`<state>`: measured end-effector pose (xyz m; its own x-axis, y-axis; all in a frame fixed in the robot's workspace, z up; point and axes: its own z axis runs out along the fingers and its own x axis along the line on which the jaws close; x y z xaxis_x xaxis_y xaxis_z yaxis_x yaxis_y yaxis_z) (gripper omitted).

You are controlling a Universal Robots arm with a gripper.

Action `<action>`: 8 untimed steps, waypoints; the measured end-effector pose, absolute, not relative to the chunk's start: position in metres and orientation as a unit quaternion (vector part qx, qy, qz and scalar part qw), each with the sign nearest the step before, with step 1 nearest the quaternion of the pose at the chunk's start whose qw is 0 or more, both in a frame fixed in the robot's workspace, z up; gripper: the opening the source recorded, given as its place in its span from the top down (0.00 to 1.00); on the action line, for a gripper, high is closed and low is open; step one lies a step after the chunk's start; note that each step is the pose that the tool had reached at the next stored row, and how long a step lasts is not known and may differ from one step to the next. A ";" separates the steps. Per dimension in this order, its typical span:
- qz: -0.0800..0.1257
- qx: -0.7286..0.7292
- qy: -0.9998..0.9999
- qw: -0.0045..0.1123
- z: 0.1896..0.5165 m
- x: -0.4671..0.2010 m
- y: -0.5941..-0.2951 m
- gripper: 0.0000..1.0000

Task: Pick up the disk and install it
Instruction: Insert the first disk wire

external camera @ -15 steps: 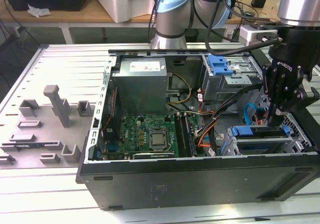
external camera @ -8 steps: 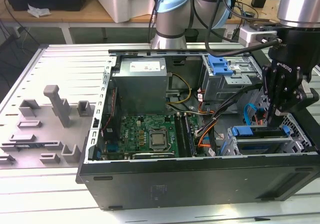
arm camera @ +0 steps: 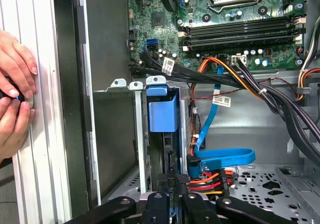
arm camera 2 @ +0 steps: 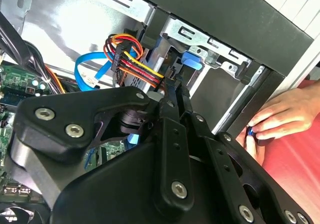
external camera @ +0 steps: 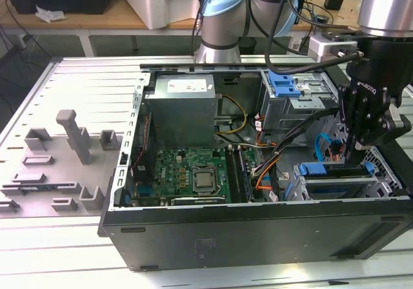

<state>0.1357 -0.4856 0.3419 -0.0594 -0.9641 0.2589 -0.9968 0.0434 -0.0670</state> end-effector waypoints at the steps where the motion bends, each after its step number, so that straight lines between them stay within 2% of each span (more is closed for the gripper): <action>1: 0.114 0.682 -0.719 0.071 0.342 0.136 -0.486 0.83; 8: 0.109 0.683 -0.720 0.066 0.342 0.136 -0.487 0.83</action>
